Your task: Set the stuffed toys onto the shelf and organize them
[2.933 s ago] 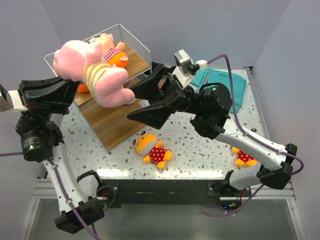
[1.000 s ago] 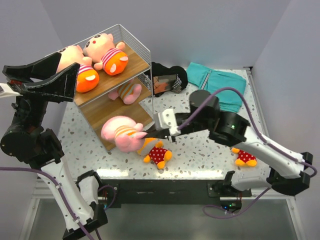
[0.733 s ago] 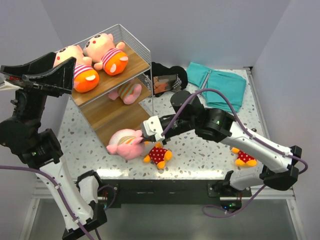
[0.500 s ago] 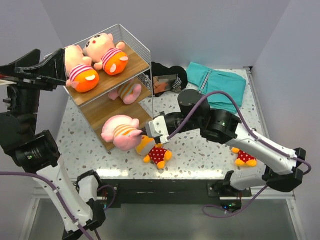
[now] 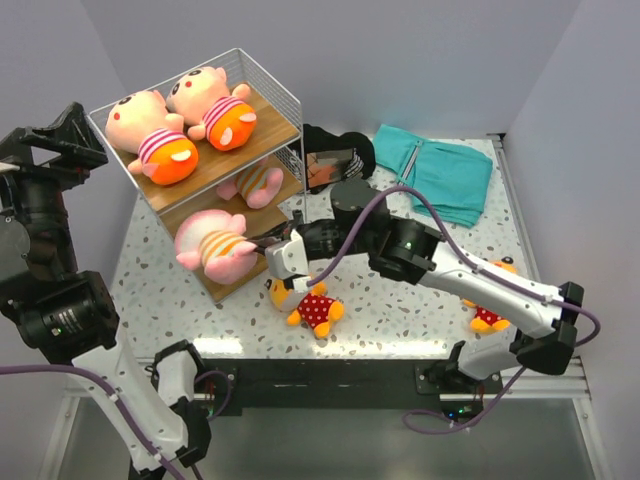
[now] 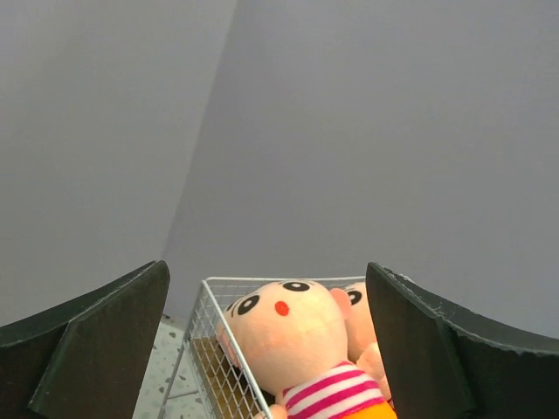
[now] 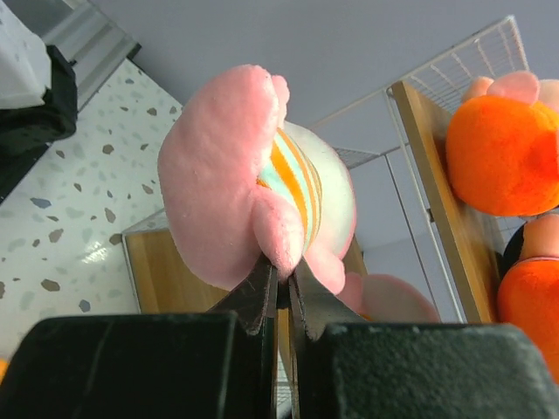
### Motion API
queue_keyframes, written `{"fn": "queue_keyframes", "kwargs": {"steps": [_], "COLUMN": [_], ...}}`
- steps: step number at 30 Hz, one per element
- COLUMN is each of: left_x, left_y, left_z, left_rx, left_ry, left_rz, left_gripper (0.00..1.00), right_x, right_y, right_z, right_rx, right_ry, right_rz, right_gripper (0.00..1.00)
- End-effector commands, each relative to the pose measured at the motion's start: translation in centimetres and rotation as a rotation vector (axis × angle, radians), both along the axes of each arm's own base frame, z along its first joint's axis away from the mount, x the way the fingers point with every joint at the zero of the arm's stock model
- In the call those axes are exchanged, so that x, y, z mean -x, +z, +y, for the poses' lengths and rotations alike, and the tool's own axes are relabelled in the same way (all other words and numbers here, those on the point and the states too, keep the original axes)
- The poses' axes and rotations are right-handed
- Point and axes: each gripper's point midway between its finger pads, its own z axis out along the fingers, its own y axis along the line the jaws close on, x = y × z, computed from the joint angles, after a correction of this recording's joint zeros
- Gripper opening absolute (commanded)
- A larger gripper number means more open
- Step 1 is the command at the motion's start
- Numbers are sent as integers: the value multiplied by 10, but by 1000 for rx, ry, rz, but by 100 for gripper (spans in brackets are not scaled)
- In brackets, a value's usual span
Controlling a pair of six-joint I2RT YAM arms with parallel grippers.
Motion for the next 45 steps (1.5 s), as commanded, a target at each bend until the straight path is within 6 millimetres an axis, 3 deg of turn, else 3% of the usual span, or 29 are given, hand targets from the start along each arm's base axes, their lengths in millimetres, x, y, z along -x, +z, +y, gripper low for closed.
{"fn": "queue_keyframes", "kwargs": {"steps": [1,11,26,36,42,45], "left_x": [-9,-11,-18,-33,-45,-46], "left_y": [-18,-61,-107,-153,-187,-201], "left_z": [25,64,91,104,101,104], "left_rx": [18,147,235,303,352,371], "left_ry": [104,276,388,408,364,380], "left_rz": [78,139,184,247,282,306], "left_gripper": [100,100,100,100,100,100], "right_x": [-20,-44,-80,-97,-103,-105], "right_y": [23,-8,-41,-44,-43,-42], "right_z": [10,38,70,79,81,81], "right_rx": [-87,-117,-157,-181,-199,-215], "right_ry": [-73,-137,-265,-328,-344,-353], "right_rz": [-124,-147,-136,-138,-136,-128], "right_gripper": [0,0,0,0,0,9]}}
